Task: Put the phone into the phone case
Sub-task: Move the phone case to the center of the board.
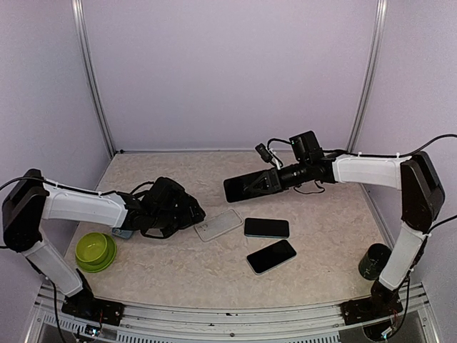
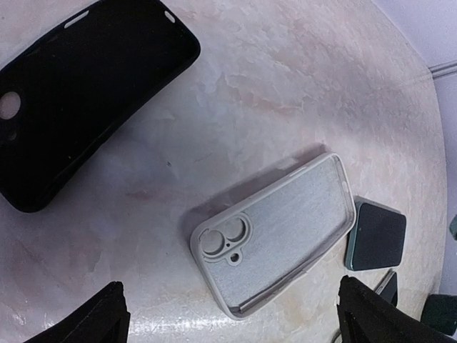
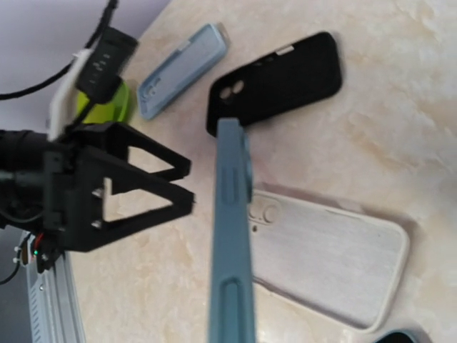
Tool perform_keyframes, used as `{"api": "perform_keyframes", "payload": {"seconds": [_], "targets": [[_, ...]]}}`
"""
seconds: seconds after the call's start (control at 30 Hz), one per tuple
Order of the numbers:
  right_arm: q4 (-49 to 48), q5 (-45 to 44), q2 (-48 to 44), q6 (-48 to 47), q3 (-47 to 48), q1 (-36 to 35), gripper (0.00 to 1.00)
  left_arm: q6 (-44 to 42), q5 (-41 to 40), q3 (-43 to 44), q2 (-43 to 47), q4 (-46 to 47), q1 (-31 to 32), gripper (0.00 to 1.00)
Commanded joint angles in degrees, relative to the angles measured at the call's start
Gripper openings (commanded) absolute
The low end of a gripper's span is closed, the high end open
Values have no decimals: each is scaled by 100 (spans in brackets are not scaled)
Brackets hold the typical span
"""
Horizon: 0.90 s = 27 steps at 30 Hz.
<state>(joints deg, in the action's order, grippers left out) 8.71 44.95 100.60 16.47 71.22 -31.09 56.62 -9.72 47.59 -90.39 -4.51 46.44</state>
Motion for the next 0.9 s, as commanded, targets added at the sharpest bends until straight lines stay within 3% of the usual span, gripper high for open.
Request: {"api": "perform_keyframes", "payload": {"seconds": [0.0,0.4,0.87], "targets": [[74,-5,217,-128,308,43,0,610,60,-194,153,620,31,99],[466,-162,645,-327,687,85,0,990,589,-162,-601,1514,32,99],[548,-166,818,-414,697,154,0,1119,750,159,-1147,1701,50,99]]}}
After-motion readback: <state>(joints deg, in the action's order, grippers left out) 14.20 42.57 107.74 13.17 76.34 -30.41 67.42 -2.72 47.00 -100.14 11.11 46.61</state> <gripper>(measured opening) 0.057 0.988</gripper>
